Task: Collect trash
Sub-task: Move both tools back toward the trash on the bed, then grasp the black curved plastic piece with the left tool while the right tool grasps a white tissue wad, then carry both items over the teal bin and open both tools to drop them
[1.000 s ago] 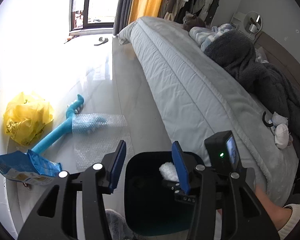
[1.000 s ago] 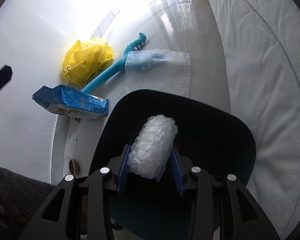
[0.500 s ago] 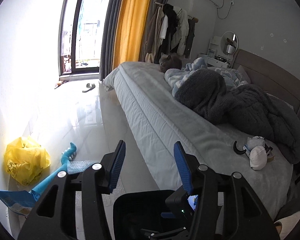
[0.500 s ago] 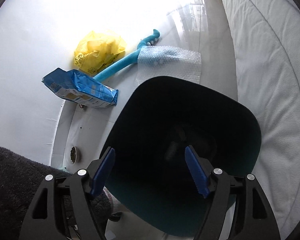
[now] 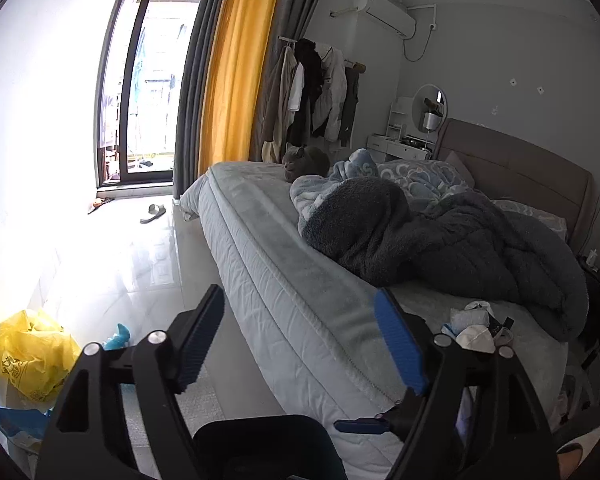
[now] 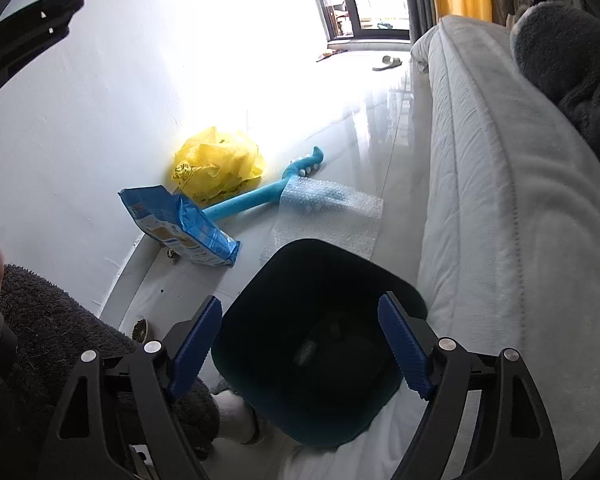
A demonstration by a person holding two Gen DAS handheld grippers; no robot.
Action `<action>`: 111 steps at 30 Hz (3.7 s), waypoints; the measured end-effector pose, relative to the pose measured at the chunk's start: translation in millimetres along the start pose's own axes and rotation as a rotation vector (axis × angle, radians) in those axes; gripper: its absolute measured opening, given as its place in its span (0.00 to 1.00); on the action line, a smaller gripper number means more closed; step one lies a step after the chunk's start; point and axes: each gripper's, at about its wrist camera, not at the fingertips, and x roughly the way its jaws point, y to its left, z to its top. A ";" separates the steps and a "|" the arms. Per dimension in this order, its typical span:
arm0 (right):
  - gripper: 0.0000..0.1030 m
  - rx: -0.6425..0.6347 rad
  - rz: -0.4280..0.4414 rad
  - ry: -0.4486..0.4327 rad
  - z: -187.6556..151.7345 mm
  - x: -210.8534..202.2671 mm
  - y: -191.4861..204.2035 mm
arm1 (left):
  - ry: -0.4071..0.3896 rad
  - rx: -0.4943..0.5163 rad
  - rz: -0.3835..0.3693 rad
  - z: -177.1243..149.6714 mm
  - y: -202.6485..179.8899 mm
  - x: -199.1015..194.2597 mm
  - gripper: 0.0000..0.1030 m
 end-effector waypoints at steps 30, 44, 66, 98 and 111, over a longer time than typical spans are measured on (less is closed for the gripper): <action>0.87 0.151 -0.348 -0.221 -52.8 -122.5 -129.0 | 0.157 -0.075 -0.135 -21.2 -64.1 75.9 0.87; 0.69 0.136 -0.453 -0.154 -83.9 -123.3 -152.2 | 0.265 -0.158 -0.230 -35.8 -80.6 124.6 0.87; 0.41 0.277 -0.298 -0.261 -100.0 -172.5 -174.3 | 0.346 0.132 -0.302 -61.3 -150.6 186.2 0.78; 0.41 0.391 -0.157 -0.365 -110.6 -208.4 -185.1 | 0.416 0.205 -0.346 -76.7 -169.0 222.2 0.47; 0.41 0.341 -0.112 -0.373 -81.5 -199.1 -159.0 | 0.338 0.125 -0.253 -65.8 -143.0 174.9 0.46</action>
